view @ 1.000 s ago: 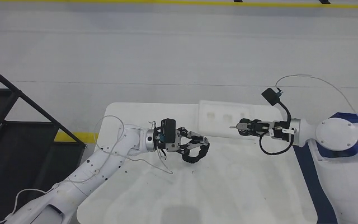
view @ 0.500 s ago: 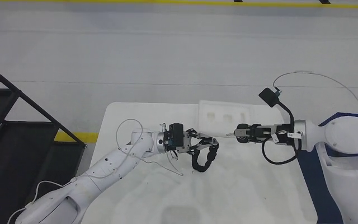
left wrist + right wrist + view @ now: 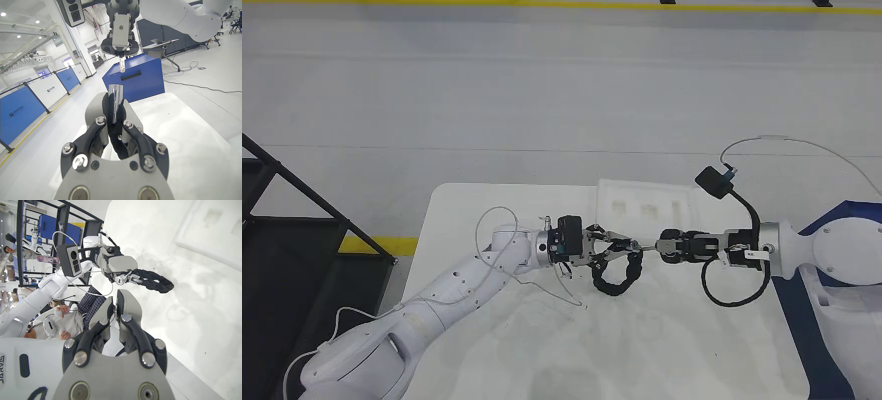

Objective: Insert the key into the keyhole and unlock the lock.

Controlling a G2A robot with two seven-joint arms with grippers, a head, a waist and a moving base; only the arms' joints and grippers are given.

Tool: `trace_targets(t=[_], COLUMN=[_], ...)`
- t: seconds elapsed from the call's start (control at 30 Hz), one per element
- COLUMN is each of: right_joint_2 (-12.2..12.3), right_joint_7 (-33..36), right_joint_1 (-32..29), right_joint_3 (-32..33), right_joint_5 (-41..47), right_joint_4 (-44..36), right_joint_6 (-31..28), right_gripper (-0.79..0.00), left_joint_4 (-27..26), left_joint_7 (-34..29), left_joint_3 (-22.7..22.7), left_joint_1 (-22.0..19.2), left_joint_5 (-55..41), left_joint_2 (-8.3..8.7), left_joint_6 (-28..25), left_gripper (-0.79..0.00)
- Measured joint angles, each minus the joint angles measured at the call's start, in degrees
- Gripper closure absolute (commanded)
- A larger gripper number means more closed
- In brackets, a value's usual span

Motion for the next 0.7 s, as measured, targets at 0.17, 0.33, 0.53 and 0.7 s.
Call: trace_targets(t=[0.17, 0.33, 0.53, 0.7], right_joint_2=[0.2, 0.6, 0.7, 0.7], right_joint_7=[-1.6, -2.5, -3.1, -3.3], right_joint_1=[0.0, -0.1, -0.1, -0.3], right_joint_3=[-0.6, -0.8, -0.6, -0.6], right_joint_5=[-0.4, -1.7, -1.7, -1.6], right_joint_4=[-0.3, -0.4, -0.4, -0.3], right_joint_6=[1.9, 3.4, 4.0, 3.8], right_gripper=[0.0, 0.0, 0.0, 0.0], left_joint_4=[0.1, 0.4, -0.2, -1.8], left_joint_7=[-0.9, -2.1, -4.0, -4.7], left_joint_3=[-0.1, -0.9, -2.3, -3.6], left_joint_1=[-0.1, 0.4, 0.8, 2.1], left_joint_5=[0.7, 0.6, 2.0, 2.8], left_joint_2=[-0.82, -1.28, -1.24, -0.86], left_joint_6=[1.1, 2.1, 3.3, 3.1], left_gripper=[0.0, 0.0, 0.0, 0.0])
